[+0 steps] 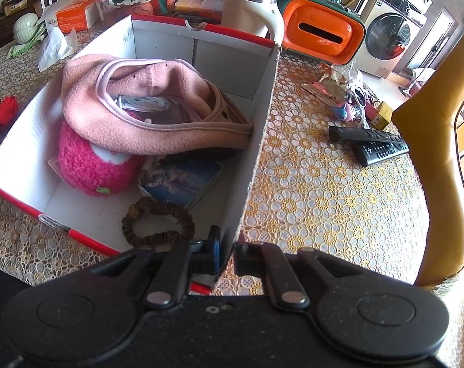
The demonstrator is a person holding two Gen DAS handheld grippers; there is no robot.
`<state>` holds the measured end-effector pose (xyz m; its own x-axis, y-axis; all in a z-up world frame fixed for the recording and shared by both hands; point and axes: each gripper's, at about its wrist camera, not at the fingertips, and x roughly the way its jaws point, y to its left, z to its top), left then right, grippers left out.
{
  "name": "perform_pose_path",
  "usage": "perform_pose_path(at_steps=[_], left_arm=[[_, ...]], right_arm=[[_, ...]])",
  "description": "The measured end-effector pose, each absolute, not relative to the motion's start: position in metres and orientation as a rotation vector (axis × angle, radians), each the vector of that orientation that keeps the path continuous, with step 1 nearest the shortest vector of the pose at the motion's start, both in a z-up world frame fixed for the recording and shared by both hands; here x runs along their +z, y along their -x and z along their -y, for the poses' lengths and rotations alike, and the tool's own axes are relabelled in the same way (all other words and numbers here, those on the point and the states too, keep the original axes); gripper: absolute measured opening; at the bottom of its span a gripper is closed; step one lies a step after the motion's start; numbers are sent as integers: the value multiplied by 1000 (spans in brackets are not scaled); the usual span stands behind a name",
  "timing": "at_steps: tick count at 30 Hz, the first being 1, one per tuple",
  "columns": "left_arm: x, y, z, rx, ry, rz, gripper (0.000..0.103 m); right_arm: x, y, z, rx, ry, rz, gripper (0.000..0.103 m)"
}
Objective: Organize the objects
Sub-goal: 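Grasp the red cloth with the left tool, then carry the red cloth into the shoebox and lower it onto the bag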
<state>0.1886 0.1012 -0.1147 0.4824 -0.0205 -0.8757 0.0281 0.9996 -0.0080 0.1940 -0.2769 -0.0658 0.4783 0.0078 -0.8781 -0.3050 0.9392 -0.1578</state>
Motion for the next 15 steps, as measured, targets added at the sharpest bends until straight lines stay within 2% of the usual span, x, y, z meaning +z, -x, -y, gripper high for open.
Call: perform_pose_path(at_steps=[8,15], left_arm=[[-107,-185,-106,-40,-4,-1071,35],[-80,-175,-103,-71,-12,-1012,34]], right_arm=[[-66,-195,277,196,312,-1057,7],[-66,-195,277,196,312,-1058,7]])
